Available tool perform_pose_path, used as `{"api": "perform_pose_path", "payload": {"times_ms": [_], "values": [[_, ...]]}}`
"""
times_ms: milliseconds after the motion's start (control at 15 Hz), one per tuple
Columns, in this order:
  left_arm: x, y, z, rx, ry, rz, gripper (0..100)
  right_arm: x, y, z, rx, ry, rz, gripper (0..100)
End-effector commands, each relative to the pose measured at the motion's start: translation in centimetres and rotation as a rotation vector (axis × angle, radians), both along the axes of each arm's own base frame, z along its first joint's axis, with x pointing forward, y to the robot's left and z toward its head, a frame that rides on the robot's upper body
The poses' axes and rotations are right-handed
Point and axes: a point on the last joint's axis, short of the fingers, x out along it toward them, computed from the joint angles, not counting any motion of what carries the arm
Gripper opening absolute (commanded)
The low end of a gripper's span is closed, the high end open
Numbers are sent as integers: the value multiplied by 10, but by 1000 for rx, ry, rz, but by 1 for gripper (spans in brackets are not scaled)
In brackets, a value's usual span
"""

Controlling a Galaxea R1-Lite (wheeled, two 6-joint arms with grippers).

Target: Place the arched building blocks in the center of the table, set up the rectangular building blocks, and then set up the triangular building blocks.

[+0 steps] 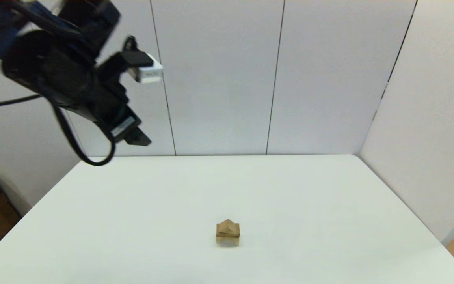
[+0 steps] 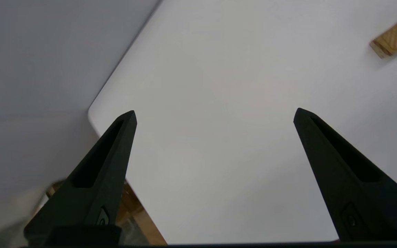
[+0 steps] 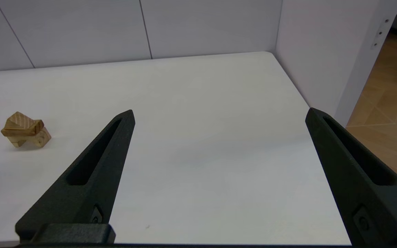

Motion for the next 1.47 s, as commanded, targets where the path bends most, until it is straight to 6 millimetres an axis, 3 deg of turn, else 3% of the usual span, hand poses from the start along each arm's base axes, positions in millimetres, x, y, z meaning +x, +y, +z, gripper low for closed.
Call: {"api": "perform_pose_path", "payload": {"times_ms": [67,200,333,533,800,1000,1467], "values": [[-137,102,56,-129,-258,304,100,0,0,0,0,2,-1,100],[-184,119,45,-159,-303,432,100,0,0,0,0,1,-1,100],[-232,123,24,-257,-394,506,100,0,0,0,2,1,1,100],[-269,125,-16,-343,-564,540,100,0,0,0,0,1,-1,100],[-280,125,-68,-454,-742,564,100,0,0,0,2,1,-1,100],[-273,125,-105,-506,-891,528,100,0,0,0,2,1,-1,100],[-275,125,-167,-577,-876,487,100,0,0,0,2,1,-1,100]]}}
